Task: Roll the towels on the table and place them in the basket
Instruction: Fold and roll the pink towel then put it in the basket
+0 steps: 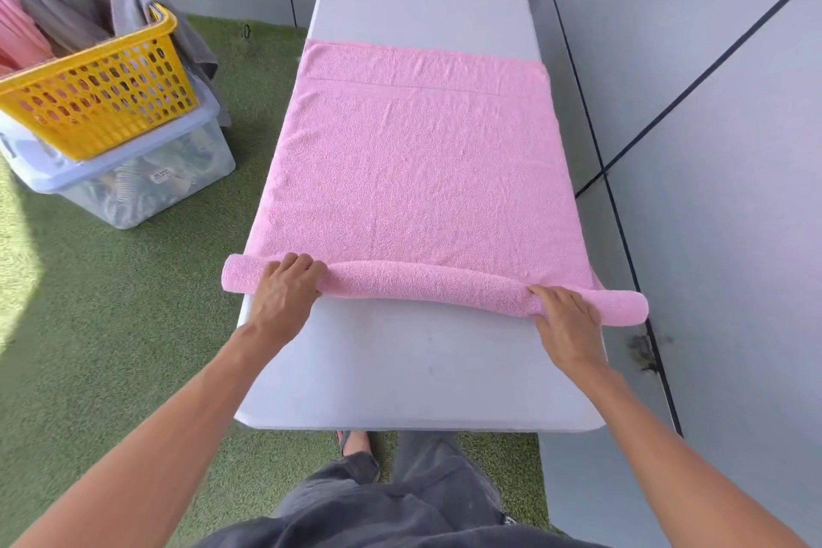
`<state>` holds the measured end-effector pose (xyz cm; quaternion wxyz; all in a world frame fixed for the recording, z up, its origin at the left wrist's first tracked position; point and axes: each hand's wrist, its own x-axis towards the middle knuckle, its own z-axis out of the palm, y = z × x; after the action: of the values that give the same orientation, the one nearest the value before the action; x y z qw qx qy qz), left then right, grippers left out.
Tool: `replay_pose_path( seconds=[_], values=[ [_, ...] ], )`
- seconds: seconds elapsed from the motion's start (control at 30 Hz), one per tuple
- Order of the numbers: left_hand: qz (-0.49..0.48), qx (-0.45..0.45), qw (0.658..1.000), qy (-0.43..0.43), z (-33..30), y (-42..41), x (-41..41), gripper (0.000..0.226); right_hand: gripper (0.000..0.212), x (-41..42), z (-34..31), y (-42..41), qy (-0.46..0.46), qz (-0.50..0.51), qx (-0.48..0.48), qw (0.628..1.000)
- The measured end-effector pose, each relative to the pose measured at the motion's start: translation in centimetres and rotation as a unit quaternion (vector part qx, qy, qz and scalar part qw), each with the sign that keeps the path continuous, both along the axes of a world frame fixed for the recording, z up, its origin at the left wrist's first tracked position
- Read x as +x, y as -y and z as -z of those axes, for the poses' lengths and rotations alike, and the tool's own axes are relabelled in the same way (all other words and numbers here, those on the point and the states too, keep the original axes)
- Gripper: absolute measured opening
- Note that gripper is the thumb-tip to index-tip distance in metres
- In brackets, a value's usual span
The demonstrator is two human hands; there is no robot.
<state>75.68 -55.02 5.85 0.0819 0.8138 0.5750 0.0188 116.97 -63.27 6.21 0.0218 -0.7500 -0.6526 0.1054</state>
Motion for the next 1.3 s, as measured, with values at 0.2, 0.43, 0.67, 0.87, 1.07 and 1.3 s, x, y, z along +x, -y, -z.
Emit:
replay_pose_path(
  seconds=[0.2, 0.43, 0.67, 0.87, 1.07, 1.3],
  values=[
    [0.011, -0.208, 0.978, -0.027, -1.9, -1.6, -1.8, 0.045, 0.037, 1.4, -2.6, -1.5, -0.056, -0.021, -0.162, 0.985],
    [0.077, 0.058, 0.993, 0.071, -1.2, 1.5, -0.4, 0.047, 0.045, 1.0, -0.8, 0.9, -0.033, 0.006, 0.067, 0.997],
    [0.051, -0.019, 0.997, 0.062, 0.7, 1.4, -0.1, 0.048, 0.044, 0.2, -0.5, 0.5, 0.002, 0.014, 0.030, 0.999],
    [0.039, -0.274, 0.958, 0.081, -1.8, -2.6, -0.9, 0.046, 0.031, 3.4, -3.3, -1.7, -0.115, -0.001, -0.202, 0.973],
    [0.018, 0.026, 0.990, 0.139, -0.6, 0.0, -1.3, 0.030, 0.032, 1.0, -1.8, 0.1, -0.021, 0.015, 0.058, 0.998],
    [0.037, 0.024, 0.998, 0.038, 0.2, 0.6, -0.7, 0.062, 0.055, 0.5, 0.2, 0.3, 0.005, -0.014, -0.006, 1.000]
  ],
)
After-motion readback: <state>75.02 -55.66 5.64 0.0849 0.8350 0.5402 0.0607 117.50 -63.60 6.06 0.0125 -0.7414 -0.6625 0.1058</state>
